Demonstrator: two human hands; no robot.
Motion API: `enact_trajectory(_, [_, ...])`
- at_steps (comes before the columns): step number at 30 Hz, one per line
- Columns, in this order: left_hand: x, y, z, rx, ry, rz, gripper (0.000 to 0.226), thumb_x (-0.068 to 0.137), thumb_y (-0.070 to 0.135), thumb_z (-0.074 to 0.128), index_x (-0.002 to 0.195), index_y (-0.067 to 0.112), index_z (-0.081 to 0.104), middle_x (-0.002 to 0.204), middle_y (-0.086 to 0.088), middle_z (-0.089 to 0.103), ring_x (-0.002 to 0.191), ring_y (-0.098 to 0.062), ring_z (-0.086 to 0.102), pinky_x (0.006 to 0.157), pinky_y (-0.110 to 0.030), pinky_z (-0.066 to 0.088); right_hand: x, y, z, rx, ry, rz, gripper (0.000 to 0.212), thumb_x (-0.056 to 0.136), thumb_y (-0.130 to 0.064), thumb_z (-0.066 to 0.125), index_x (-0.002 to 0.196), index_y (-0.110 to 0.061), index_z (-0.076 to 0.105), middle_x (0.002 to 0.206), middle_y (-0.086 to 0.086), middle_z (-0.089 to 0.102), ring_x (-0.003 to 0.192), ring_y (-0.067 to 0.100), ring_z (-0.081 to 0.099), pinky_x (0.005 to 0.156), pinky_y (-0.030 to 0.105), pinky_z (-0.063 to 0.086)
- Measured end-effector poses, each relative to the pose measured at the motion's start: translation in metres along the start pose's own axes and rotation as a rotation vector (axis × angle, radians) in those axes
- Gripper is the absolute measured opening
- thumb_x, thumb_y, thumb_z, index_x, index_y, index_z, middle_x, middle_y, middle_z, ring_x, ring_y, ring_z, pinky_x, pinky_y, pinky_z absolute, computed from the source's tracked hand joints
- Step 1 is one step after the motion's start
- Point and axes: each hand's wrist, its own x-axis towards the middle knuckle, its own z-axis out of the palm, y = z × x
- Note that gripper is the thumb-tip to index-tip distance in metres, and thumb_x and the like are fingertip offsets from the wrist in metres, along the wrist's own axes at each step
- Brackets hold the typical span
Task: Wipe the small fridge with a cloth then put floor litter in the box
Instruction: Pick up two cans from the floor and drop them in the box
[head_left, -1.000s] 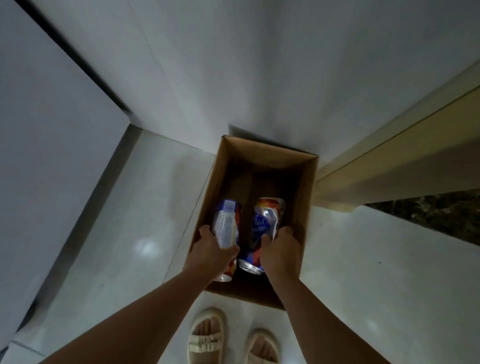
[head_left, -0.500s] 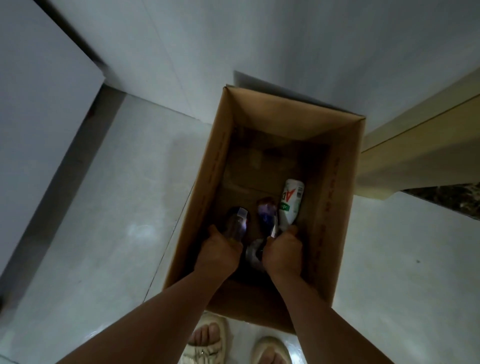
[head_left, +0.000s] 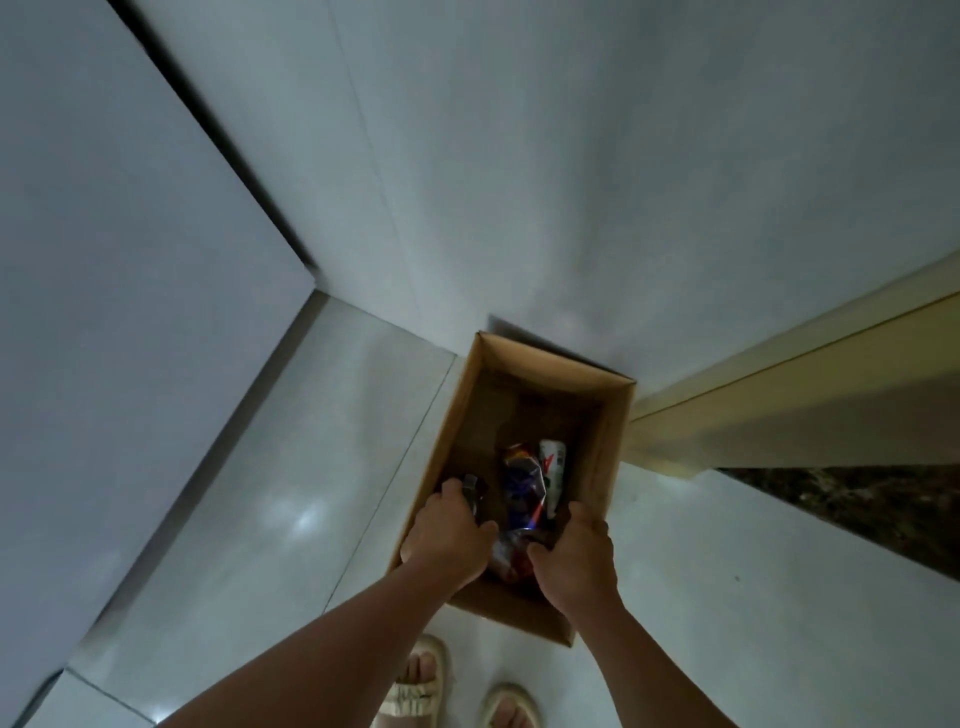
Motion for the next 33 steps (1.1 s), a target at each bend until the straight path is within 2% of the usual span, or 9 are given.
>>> enact_trajectory(6, [-0.080,0.021,-0.072,-0.019,0.023,0.096,0.043,0.084,0.032,0.060,0.120,0.016,0.042,0.114,-0.005,0.058,0.102,-0.023,0.057,0.089,-0.041,0.050,-0.079,-0.037,-0.062,0.043,0.019,0.011,0.073,0.080,-0.024,0.072,0.139,-0.012,0.032,0.136,0.012,0.041,0.123,0.027,0.045,0.093,0.031,0.045])
enact_trajectory(10, [-0.133,0.029,-0.106,-0.010,0.025,0.164,0.052,0.085,0.033,0.059,0.128,0.012,0.039,0.121,-0.010,0.056,0.108,-0.027,0.056,0.092,-0.042,0.049,-0.130,-0.051,-0.091,0.066,0.045,-0.005,0.062,0.078,-0.023,0.071,0.130,-0.011,0.040,0.128,0.012,0.047,0.113,0.026,0.051,0.084,0.029,0.047])
enact_trajectory(14, [-0.183,0.030,-0.127,-0.067,0.033,0.183,0.059,0.085,0.034,0.060,0.134,0.014,0.034,0.127,-0.010,0.053,0.109,-0.028,0.056,0.091,-0.043,0.050,-0.173,-0.063,-0.114,0.081,0.072,-0.020,0.067,0.077,-0.026,0.072,0.133,-0.011,0.039,0.129,0.011,0.048,0.116,0.027,0.051,0.093,0.036,0.049])
enact_trajectory(17, [-0.218,0.024,-0.138,-0.107,0.076,0.182,0.061,0.085,0.035,0.061,0.136,0.017,0.032,0.132,-0.008,0.051,0.112,-0.026,0.054,0.091,-0.039,0.049,-0.201,-0.067,-0.127,0.067,0.084,-0.050,0.067,0.078,-0.027,0.072,0.134,-0.011,0.039,0.132,0.011,0.047,0.117,0.027,0.050,0.094,0.034,0.048])
enact_trajectory(21, [-0.268,0.010,-0.145,-0.177,0.106,0.182,0.055,0.086,0.037,0.060,0.132,0.019,0.035,0.128,-0.006,0.053,0.094,-0.016,0.053,0.077,-0.027,0.047,-0.243,-0.064,-0.136,0.044,0.073,-0.128,0.072,0.079,-0.029,0.072,0.138,-0.011,0.035,0.136,0.014,0.042,0.121,0.029,0.047,0.097,0.035,0.044])
enact_trajectory(24, [-0.311,-0.002,-0.141,-0.227,0.131,0.168,0.064,0.086,0.039,0.059,0.139,0.019,0.028,0.134,-0.007,0.049,0.105,-0.018,0.055,0.082,-0.026,0.046,-0.278,-0.055,-0.142,0.016,0.065,-0.211,0.071,0.080,-0.027,0.071,0.138,-0.011,0.035,0.138,0.015,0.040,0.122,0.029,0.045,0.099,0.036,0.043])
enact_trajectory(26, [-0.346,-0.010,-0.138,-0.257,0.173,0.156,0.068,0.087,0.041,0.059,0.142,0.019,0.026,0.136,-0.006,0.048,0.102,-0.015,0.056,0.081,-0.023,0.042,-0.305,-0.046,-0.148,-0.015,0.056,-0.277,0.070,0.081,-0.026,0.070,0.139,-0.011,0.033,0.140,0.014,0.037,0.125,0.029,0.043,0.099,0.035,0.042])
enact_trajectory(29, [-0.385,-0.021,-0.135,-0.307,0.246,0.129,0.070,0.085,0.042,0.060,0.142,0.017,0.027,0.139,-0.008,0.046,0.119,-0.022,0.050,0.090,-0.028,0.040,-0.337,-0.039,-0.156,-0.045,0.040,-0.344,0.072,0.083,-0.028,0.068,0.142,-0.011,0.029,0.142,0.013,0.034,0.128,0.030,0.040,0.101,0.036,0.041])
enact_trajectory(33, [-0.443,-0.045,-0.129,-0.407,0.310,0.084,0.072,0.084,0.043,0.062,0.142,0.017,0.027,0.141,-0.007,0.044,0.123,-0.024,0.047,0.093,-0.029,0.041,-0.387,-0.035,-0.162,-0.091,0.021,-0.461,0.071,0.081,-0.028,0.068,0.139,-0.008,0.032,0.139,0.014,0.037,0.126,0.031,0.042,0.105,0.040,0.041])
